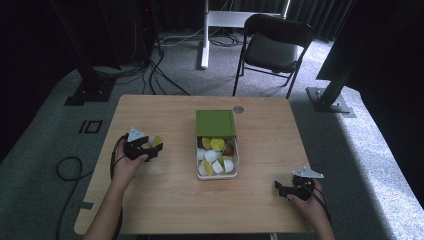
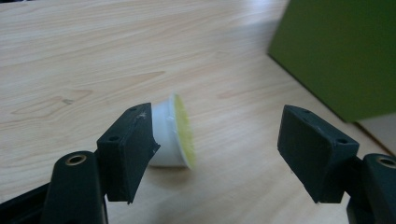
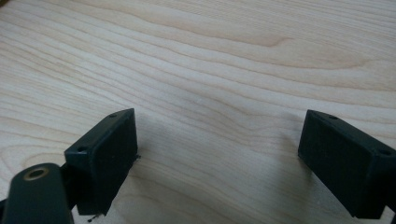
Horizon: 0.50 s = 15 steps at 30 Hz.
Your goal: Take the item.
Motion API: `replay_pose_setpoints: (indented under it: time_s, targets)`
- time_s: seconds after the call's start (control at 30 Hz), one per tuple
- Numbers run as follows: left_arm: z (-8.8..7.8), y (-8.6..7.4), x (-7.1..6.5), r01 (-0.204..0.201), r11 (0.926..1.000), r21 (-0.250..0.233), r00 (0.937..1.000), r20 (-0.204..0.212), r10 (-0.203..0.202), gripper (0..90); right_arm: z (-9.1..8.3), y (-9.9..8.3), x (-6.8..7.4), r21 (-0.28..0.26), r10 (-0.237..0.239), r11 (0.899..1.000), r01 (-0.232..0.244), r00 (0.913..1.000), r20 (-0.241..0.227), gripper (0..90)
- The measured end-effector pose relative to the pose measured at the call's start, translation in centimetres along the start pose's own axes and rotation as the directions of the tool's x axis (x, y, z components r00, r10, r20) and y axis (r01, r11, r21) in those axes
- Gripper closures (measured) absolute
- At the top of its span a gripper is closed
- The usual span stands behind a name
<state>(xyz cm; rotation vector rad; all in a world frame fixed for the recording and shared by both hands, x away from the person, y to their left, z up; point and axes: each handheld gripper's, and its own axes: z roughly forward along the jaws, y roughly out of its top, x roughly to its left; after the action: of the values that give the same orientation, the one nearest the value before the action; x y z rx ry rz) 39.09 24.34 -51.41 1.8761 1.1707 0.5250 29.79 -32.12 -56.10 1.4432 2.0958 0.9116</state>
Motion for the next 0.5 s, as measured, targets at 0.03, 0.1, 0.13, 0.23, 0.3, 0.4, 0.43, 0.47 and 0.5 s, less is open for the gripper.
replay_pose_setpoints:
  time_s: [0.03, 0.1, 0.13, 0.23, 0.3, 0.4, 0.43, 0.47, 0.5]
  targets:
    - [0.0, 0.0, 0.0, 0.000, 1.0000, 0.000, 1.0000, 0.000, 0.000, 28.5, 0.0, 0.0, 0.0, 0.000, 0.000, 1.000, 0.000, 1.0000, 0.000, 11.5]
    - [-0.4, -0.1, -0.5, -0.001, 0.9999, -0.011, 0.9998, 0.019, 0.002, 28.5, 0.0, 0.0, 0.0, 0.000, 0.000, 1.000, 0.000, 1.0000, 0.000, 11.6]
    - [-0.7, -0.1, -0.7, -0.006, 0.9999, -0.014, 0.9995, 0.030, 0.006, 28.5, 0.0, 0.0, 0.0, 0.000, 0.000, 1.000, 0.000, 1.0000, 0.000, 11.6]
    - [-1.4, -0.3, -1.5, -0.042, 0.9987, -0.030, 0.9976, 0.054, 0.043, 28.5, 0.0, 0.0, 0.0, 0.000, 0.000, 1.000, 0.000, 1.0000, 0.000, 11.5]
    - [-1.8, -0.5, -2.1, -0.062, 0.9970, -0.047, 0.9945, 0.081, 0.066, 28.5, 0.0, 0.0, 0.0, 0.000, 0.000, 1.000, 0.000, 1.0000, 0.000, 11.5]
    - [-2.3, -0.8, -2.9, -0.103, 0.9937, -0.043, 0.9877, 0.114, 0.107, 28.5, 0.0, 0.0, 0.0, 0.000, 0.000, 1.000, 0.000, 1.0000, 0.000, 11.5]
    - [-2.6, -1.1, -3.2, -0.131, 0.9911, -0.023, 0.9813, 0.139, 0.133, 28.5, 0.0, 0.0, 0.0, 0.000, 0.000, 1.000, 0.000, 1.0000, 0.000, 11.5]
    - [-2.6, -1.1, -3.2, -0.131, 0.9911, -0.023, 0.9813, 0.139, 0.133, 28.5, 0.0, 0.0, 0.0, 0.000, 0.000, 1.000, 0.000, 1.0000, 0.000, 11.5]
    - [-2.7, -1.3, -3.4, -0.138, 0.9903, -0.020, 0.9782, 0.154, 0.139, 28.5, 0.0, 0.0, 0.0, 0.000, 0.000, 1.000, 0.000, 1.0000, 0.000, 11.5]
